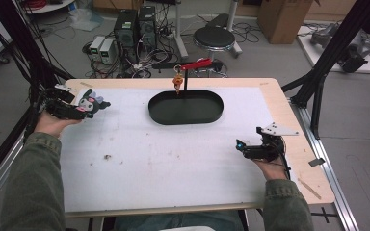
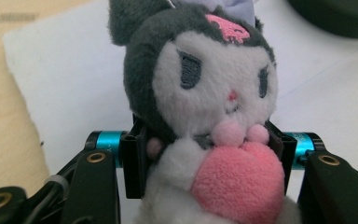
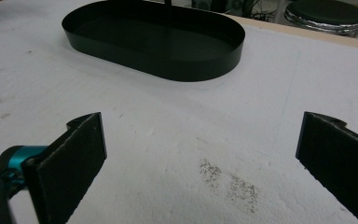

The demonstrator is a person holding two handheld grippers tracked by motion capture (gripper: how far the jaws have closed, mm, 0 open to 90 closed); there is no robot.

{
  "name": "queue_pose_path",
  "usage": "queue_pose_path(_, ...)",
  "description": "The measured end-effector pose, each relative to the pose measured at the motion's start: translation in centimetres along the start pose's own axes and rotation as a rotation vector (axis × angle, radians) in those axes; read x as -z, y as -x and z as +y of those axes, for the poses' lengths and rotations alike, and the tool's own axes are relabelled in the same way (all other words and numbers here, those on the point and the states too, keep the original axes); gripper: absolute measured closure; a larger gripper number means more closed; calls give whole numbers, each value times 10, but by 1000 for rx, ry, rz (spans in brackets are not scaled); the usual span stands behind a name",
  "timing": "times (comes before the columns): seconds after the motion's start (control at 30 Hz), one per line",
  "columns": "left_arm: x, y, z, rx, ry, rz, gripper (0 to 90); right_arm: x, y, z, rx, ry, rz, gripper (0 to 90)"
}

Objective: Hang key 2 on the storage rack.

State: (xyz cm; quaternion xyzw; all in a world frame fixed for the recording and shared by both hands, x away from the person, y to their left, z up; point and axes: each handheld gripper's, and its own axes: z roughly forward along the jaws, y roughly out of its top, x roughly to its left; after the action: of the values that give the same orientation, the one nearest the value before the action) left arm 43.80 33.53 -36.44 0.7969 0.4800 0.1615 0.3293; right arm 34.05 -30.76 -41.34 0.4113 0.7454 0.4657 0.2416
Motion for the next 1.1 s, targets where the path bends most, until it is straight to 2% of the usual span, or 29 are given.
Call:
queue_pose_path(0.07, 3, 7, 5, -9, 17, -7, 467, -1, 0, 0, -3, 2, 2, 5)
queue_pose_path(0.23, 9, 24, 17, -59, 13, -8, 467, -1, 0, 1, 0, 8, 10, 5)
queue_pose_path(0.33, 13, 32, 21, -49, 27, -22, 467, 0, -1, 1, -4, 10, 17, 5)
queue_pose_path(0.57, 13, 50, 27, -72, 32, -50, 467, 0, 0, 2, -4, 17, 23, 5)
queue_pose_path(0.77, 22, 64, 37, -135, 36, -59, 467, 0, 2, 2, -9, 30, 21, 5)
queue_pose_path(0.97, 32, 84, 56, -188, 68, -76, 467, 1, 1, 3, -12, 28, 21, 5)
queue_pose_path(1.1, 30, 97, 71, -237, 46, -78, 467, 2, 1, 3, -15, 30, 23, 5)
